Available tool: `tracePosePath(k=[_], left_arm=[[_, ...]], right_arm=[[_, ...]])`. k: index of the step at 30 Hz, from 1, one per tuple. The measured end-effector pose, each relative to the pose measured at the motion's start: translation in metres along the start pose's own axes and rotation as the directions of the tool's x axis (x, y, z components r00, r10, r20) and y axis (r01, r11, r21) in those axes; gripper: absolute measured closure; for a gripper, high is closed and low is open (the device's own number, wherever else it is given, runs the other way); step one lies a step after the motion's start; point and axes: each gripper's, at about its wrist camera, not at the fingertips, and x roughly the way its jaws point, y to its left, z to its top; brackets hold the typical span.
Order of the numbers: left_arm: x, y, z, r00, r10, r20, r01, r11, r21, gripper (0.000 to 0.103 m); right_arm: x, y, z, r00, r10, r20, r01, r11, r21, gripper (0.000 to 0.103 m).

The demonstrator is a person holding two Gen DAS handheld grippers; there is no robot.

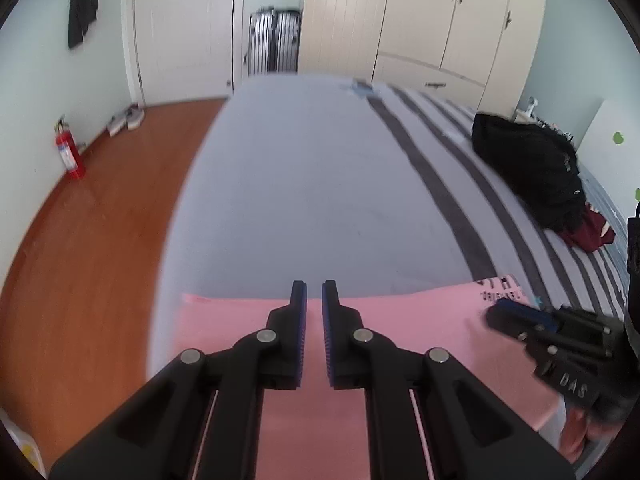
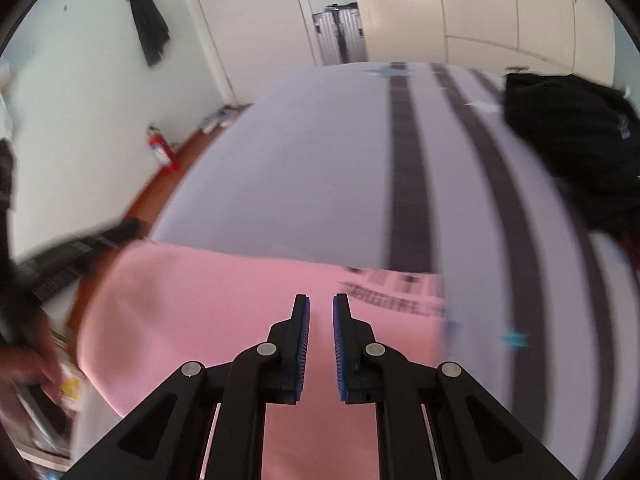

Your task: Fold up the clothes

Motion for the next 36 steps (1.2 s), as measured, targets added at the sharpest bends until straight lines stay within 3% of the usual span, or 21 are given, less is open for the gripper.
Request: tracePosePath(k=[4,9,23,27,31,36], left_arm=[[0.029,0.013,-0.012,0.997,0.024,-0.079,-0.028,0.999,-0.04,0.097],[0.026,0.029,-0.007,0.997,0.054,-0.056,-0.057,0.997,-0.051,0.098],[0.031,0.059,0.007,0.991,0.116,-0.061,-0.12,0.99,-0.075,0.101],[0.014,0.067,0.009,0.982,0.188,-0.009,-0.188,0.975,-0.122,0.101],[-0.014,0.063,-0.001,0.992,0.125,0.027,-0.121,0.987,-0.106,0.101],[-0.049,0.004,-0.039,0.999,-0.047,0.021,0.046,0.998,0.036,0.101]], right_arm=[[0.033,-0.009,0.0,0.999,0.023,-0.04,-0.02,0.996,0.086,0.096],[0.032,-0.011,0.005,1.0,-0.021,-0.007,0.021,1.0,0.012,0.101],[0.02,-0.043,0.006,0.997,-0.077,-0.004,0.077,0.997,0.018,0.103],[0.01,-0.054,0.008,0.993,-0.117,0.013,0.116,0.992,0.05,0.103],[-0.012,-0.06,0.0,0.992,-0.115,0.046,0.112,0.991,0.073,0.097],[-0.047,-0.022,-0.031,0.996,0.018,0.083,-0.017,1.0,-0.017,0.097]])
